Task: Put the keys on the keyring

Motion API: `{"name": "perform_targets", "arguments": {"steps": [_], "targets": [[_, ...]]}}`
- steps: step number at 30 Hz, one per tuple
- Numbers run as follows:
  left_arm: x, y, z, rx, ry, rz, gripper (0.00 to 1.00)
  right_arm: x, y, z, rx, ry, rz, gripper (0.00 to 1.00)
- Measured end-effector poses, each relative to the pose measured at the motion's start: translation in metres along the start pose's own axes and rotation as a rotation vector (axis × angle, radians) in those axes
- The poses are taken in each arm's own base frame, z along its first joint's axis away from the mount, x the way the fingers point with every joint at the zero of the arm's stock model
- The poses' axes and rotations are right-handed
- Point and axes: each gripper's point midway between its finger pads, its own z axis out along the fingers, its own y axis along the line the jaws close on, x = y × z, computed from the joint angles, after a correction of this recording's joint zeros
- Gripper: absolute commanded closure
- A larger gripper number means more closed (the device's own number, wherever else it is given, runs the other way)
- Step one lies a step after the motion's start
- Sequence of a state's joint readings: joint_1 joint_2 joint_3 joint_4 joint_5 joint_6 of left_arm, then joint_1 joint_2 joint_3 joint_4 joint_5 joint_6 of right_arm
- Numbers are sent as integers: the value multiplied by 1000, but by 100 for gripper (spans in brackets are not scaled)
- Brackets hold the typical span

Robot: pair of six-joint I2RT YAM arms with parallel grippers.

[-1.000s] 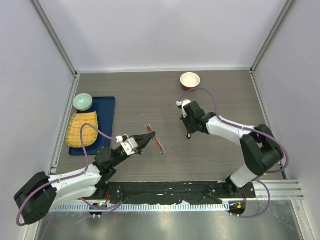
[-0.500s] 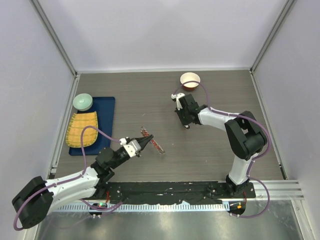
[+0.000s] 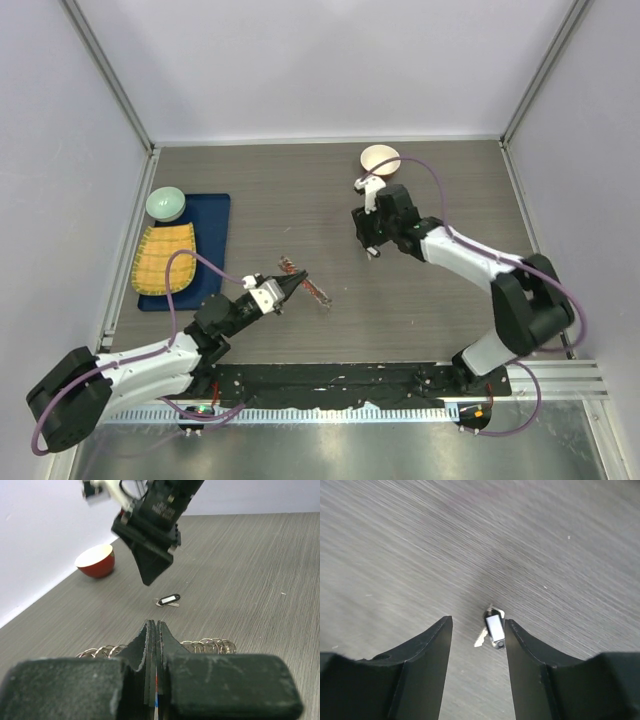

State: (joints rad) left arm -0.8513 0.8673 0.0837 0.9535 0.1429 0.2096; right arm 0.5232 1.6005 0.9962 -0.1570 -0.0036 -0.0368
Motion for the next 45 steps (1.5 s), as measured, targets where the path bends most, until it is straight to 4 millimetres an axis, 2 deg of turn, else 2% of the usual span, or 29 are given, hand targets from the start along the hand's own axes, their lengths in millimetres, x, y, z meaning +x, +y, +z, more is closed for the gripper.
{"name": "perform_targets", "arguments": {"steps": [4, 6, 9, 15, 22, 29, 39, 45], "targets": [[-4, 0, 1, 1, -18, -4, 100, -32, 17, -44, -98, -210, -24, 53], [-7, -1, 2, 4, -30, -15, 100, -37, 30, -62, -175, -307, -44, 55], [-12, -2, 2, 8, -53, -29, 100, -31, 57, -85, -326, -421, -100, 56], [-25, -8, 2, 43, -101, -65, 100, -14, 102, -107, -602, -533, -188, 57], [-42, -17, 5, 103, -148, -110, 100, -34, 136, -141, -787, -689, -284, 60], [-52, -25, 17, 158, -171, -166, 100, -27, 163, -149, -899, -691, -324, 62], [-62, -27, 20, 173, -214, -213, 100, -25, 169, -155, -937, -698, -345, 70], [-65, -27, 21, 173, -227, -219, 100, -21, 175, -159, -971, -695, -360, 70]]}}
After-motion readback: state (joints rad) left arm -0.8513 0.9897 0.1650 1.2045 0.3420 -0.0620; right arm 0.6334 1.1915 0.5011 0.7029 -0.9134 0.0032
